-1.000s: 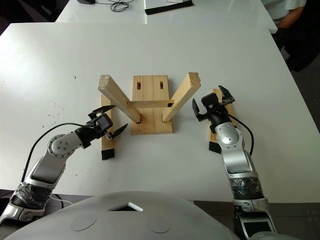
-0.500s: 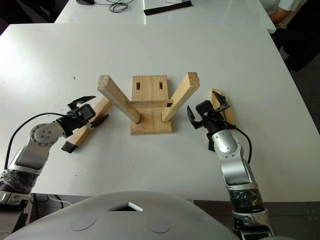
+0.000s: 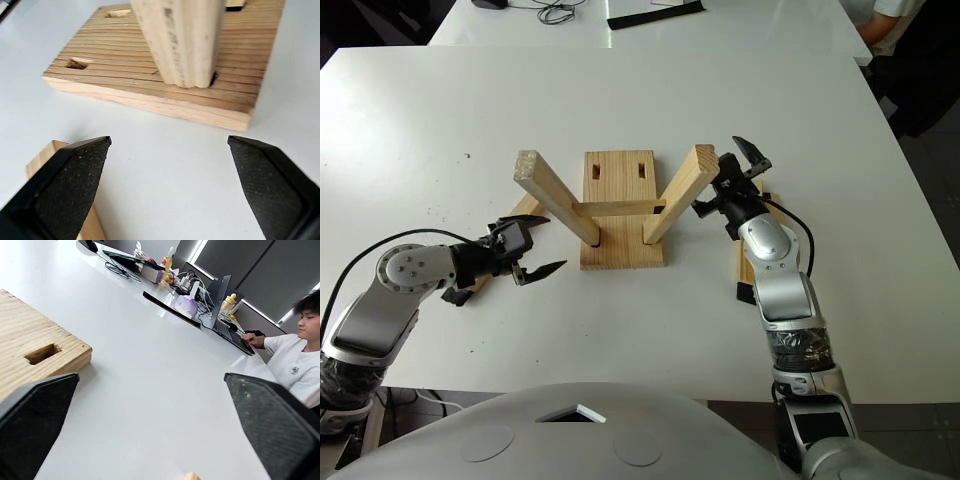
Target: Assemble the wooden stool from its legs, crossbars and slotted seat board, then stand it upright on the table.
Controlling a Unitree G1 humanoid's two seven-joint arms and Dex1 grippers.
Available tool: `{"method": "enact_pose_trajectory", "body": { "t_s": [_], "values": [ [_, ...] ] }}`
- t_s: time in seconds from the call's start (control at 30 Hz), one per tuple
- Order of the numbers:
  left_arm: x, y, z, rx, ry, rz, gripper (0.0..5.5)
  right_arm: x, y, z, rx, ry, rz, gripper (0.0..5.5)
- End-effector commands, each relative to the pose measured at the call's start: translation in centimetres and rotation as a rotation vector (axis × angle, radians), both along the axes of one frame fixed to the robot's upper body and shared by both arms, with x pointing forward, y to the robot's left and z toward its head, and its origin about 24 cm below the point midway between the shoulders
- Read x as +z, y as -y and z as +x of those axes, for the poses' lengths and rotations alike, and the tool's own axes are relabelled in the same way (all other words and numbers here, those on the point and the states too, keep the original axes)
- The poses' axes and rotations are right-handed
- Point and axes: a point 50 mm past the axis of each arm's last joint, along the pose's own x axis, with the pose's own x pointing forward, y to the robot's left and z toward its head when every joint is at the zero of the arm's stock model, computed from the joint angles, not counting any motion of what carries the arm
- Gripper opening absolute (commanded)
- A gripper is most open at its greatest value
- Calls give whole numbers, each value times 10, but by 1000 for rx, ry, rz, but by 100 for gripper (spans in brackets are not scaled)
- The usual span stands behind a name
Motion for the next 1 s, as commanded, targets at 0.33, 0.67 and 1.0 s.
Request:
{"method": "enact_pose_trajectory", "body": {
  "t_s": [0.33,0.67,1.0],
  "values": [
    [-7,39,-9,-94,-276,-163,434,-18,-19,27,395,-44,-115,536],
    [-26,38,1,-9,-227,-52,434,-44,1,7,581,-146,-399,536],
    [-42,32,30,70,-29,106,434,-33,6,1,626,-164,-466,536]
  ]
}}
